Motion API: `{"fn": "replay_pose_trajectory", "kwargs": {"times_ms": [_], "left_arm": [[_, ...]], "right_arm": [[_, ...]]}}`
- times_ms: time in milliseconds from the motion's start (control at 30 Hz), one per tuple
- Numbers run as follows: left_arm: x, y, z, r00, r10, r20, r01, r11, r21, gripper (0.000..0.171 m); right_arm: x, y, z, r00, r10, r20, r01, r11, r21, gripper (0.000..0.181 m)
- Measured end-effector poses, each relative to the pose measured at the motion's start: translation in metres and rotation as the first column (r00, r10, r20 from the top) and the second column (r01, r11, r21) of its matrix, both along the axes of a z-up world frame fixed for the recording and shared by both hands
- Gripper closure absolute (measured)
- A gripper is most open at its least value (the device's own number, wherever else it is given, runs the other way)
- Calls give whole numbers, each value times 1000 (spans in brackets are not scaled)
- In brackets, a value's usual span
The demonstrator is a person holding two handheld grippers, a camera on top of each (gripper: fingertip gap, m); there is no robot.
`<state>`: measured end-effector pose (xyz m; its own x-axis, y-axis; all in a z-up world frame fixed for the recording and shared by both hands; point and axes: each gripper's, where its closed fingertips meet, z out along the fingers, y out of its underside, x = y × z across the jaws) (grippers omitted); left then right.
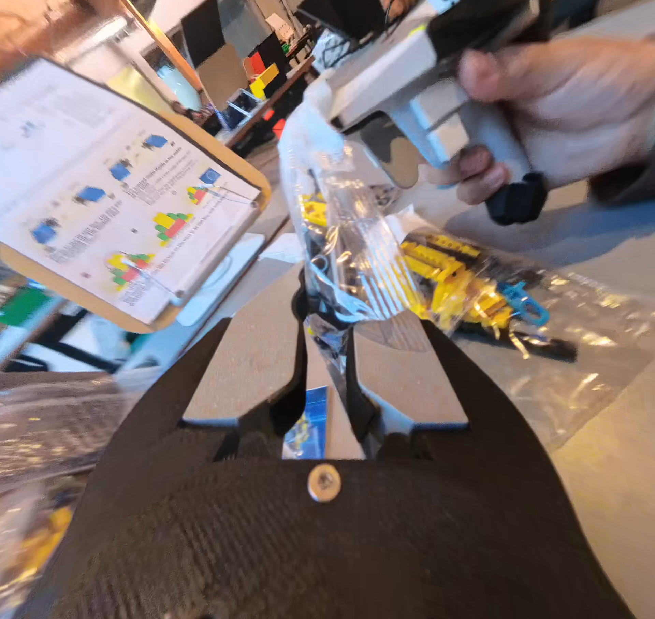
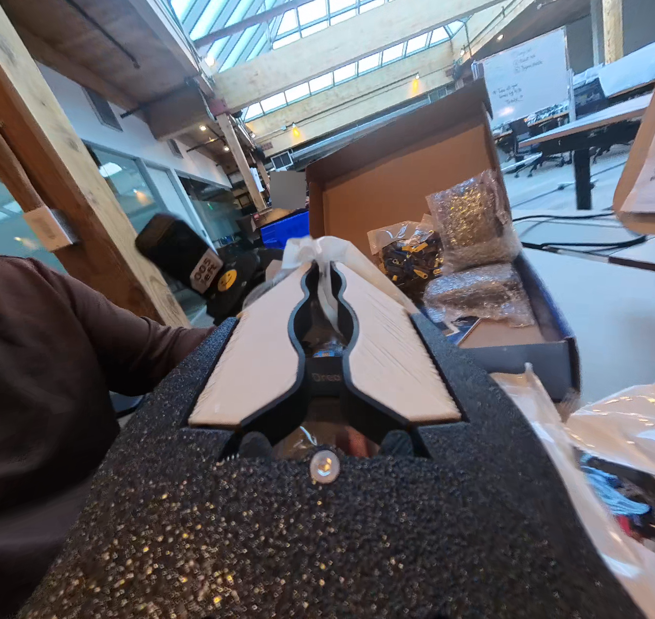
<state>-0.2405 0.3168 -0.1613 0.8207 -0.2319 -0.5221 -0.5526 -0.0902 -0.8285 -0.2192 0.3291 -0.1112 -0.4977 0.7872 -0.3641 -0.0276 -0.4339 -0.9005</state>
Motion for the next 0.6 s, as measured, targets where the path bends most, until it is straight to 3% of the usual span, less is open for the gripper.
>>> {"fn": "replay_pose_trajectory", "kwargs": {"times_ms": [133, 300, 333, 400, 433, 500, 600], "left_arm": [[-2, -4, 12, 946, -70, 318, 88, 995, -45, 158], [15, -15, 18, 766, -199, 611, 309, 948, -78, 160], [18, -16, 20, 730, -216, 649, 339, 938, -69, 160], [23, -20, 20, 685, -243, 687, 399, 914, -74, 160], [22, -20, 16, 675, -224, 703, 406, 908, -101, 159], [19, -20, 12, 659, -194, 726, 407, 905, -127, 157], [9, -17, 18, 667, -175, 725, 351, 931, -98, 148]], "right_arm": [[11, 24, 5, 996, -88, -10, 89, 994, 59, 147], [5, 20, -18, 992, -101, 79, 84, 976, 203, 99], [1, 15, -25, 990, -91, 109, 65, 973, 220, 97], [-4, 6, -33, 990, -71, 124, 39, 969, 244, 111], [-3, -1, -34, 992, -34, 118, 4, 969, 246, 134], [3, -11, -34, 991, 51, 122, -78, 970, 230, 160], [9, 5, -28, 994, 26, 107, -48, 975, 216, 172]]}}
